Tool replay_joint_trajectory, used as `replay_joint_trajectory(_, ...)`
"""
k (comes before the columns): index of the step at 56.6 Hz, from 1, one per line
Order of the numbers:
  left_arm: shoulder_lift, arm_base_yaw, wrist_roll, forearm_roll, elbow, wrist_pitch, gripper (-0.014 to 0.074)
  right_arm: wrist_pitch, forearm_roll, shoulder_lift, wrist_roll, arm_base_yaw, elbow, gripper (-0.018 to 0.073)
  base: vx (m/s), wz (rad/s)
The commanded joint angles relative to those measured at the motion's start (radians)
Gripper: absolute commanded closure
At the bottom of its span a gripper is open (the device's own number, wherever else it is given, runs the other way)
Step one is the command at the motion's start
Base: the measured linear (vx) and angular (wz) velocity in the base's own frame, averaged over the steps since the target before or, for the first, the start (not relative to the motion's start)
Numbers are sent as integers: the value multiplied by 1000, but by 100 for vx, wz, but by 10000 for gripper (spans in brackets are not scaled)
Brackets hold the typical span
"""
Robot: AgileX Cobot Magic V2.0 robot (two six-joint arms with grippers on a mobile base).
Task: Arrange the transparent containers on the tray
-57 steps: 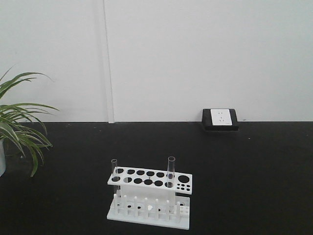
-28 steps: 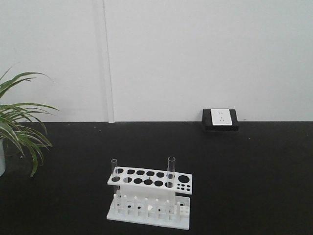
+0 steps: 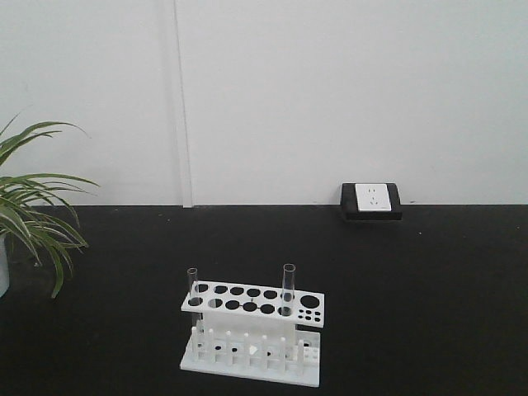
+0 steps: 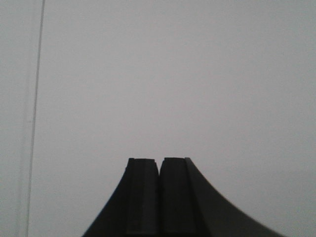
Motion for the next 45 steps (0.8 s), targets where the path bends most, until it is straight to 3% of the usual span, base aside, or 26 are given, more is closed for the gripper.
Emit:
replay_joint_trajectory(1, 95, 1, 2, 0, -68, -58, 594, -69, -8, 116, -8, -4, -55, 571, 0, 0)
replay_joint_trajectory(16, 221, 0, 2, 0, -69, -88, 583, -67, -8, 285, -4, -4, -54, 555, 0, 0)
replay_joint_trajectory(27, 223, 0, 2, 0, -69, -68, 514, -58, -10, 298, -4, -4, -54, 456, 0, 0)
replay_joint_trajectory(37, 223, 0, 2, 1, -69, -55, 372, -55, -9, 298, -4, -4, -54, 240, 0, 0)
replay_joint_trajectory(45, 223, 0, 2, 1, -69, -38, 197, -56, -9, 298, -4, -4, -54, 15, 0, 0)
